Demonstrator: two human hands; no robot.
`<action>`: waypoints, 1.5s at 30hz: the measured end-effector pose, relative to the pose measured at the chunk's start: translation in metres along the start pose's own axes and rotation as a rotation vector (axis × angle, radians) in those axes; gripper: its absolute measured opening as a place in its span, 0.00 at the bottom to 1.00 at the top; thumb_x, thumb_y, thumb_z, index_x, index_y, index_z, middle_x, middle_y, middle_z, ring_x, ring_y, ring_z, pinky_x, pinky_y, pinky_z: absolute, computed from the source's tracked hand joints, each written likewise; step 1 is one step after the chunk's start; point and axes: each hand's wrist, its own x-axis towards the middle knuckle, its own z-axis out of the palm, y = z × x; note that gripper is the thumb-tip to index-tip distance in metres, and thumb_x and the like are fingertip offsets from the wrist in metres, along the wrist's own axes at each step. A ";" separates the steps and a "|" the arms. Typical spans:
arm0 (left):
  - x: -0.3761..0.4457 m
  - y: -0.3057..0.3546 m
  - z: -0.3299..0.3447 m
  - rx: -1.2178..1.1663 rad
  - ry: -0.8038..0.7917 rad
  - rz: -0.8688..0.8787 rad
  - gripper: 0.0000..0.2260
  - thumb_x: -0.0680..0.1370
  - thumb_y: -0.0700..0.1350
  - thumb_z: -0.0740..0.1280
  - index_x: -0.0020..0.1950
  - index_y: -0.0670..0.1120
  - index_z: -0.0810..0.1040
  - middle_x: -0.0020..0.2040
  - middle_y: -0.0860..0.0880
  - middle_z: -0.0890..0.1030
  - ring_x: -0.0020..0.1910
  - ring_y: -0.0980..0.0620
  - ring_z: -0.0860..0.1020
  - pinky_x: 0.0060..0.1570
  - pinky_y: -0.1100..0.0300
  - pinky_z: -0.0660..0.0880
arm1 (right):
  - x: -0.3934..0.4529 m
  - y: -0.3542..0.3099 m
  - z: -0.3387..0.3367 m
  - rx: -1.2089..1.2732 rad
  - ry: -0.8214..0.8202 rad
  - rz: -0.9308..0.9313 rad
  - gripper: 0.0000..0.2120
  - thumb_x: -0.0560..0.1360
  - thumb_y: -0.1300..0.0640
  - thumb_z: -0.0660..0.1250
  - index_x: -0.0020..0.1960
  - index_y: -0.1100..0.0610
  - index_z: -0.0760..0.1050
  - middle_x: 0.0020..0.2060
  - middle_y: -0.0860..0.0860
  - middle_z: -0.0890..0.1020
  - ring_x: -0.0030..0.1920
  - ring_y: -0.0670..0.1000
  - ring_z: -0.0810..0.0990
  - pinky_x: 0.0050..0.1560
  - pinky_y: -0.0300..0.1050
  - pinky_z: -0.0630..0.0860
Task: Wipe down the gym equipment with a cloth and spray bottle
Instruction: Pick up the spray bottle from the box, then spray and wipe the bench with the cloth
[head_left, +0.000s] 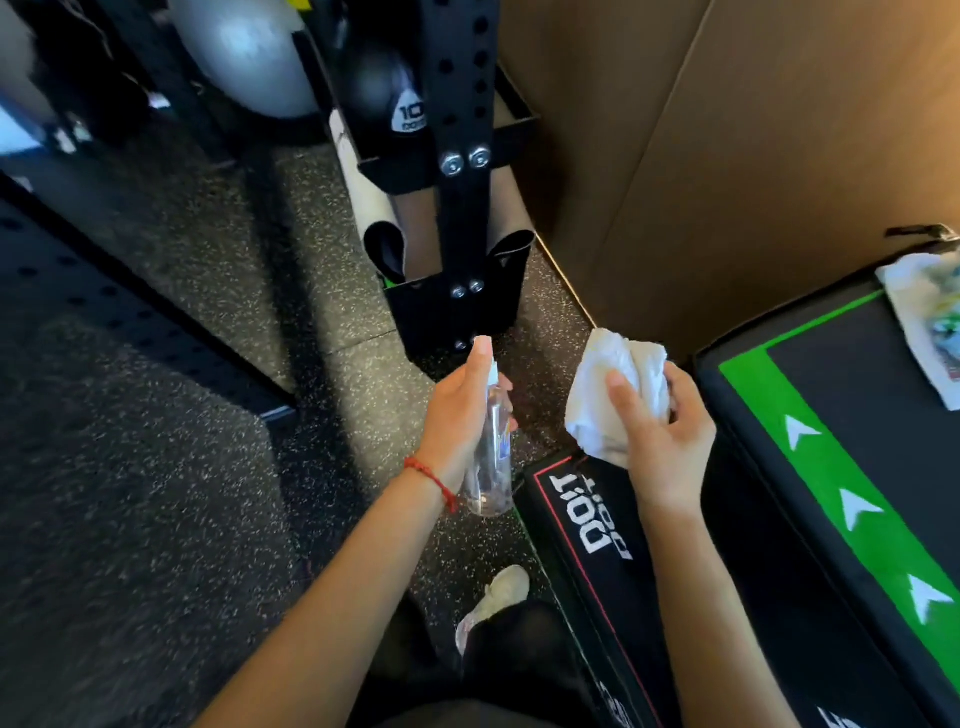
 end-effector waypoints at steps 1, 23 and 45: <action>-0.002 -0.003 -0.008 0.000 0.008 0.006 0.23 0.79 0.60 0.55 0.36 0.44 0.73 0.27 0.48 0.74 0.24 0.54 0.74 0.28 0.64 0.74 | -0.004 0.000 0.004 -0.001 -0.028 0.003 0.14 0.67 0.49 0.71 0.50 0.54 0.76 0.39 0.44 0.77 0.41 0.42 0.75 0.45 0.37 0.72; -0.152 -0.122 -0.337 -0.245 0.557 0.055 0.20 0.78 0.57 0.59 0.32 0.45 0.75 0.28 0.49 0.76 0.31 0.49 0.76 0.36 0.58 0.73 | -0.268 0.006 0.227 -0.156 -0.605 -0.090 0.14 0.71 0.55 0.71 0.54 0.57 0.76 0.43 0.47 0.79 0.41 0.43 0.76 0.40 0.32 0.72; -0.252 -0.207 -0.425 -0.642 1.450 -0.129 0.27 0.81 0.54 0.57 0.26 0.40 0.72 0.20 0.47 0.70 0.21 0.49 0.70 0.22 0.64 0.66 | -0.415 0.012 0.341 -0.408 -1.539 -0.183 0.19 0.68 0.55 0.74 0.57 0.56 0.75 0.53 0.50 0.80 0.52 0.47 0.78 0.54 0.41 0.75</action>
